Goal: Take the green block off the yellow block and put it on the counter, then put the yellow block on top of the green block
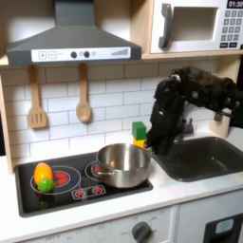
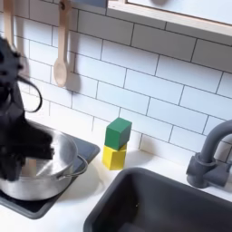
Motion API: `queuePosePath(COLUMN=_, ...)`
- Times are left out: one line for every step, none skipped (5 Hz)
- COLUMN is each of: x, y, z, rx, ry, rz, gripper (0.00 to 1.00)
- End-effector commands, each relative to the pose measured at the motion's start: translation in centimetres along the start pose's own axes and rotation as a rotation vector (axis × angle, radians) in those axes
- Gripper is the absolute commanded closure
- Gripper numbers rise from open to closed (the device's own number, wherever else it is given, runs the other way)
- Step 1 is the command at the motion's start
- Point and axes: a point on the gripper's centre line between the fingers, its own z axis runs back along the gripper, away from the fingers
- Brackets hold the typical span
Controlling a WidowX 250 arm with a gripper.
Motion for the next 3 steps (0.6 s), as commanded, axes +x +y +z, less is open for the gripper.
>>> queuePosePath(x=3.9, y=0.5, z=0.1, rx=-0.030, ry=-0.102, rz=0.026, gripper=1.00)
queuePosePath(x=5.8, y=1.1, z=1.3, rx=-0.063, ry=-0.200, rz=0.032, gripper=1.00)
queuePosePath(x=6.6, y=1.6, z=2.1, rx=-0.079, ry=-0.257, rz=0.058, gripper=1.00)
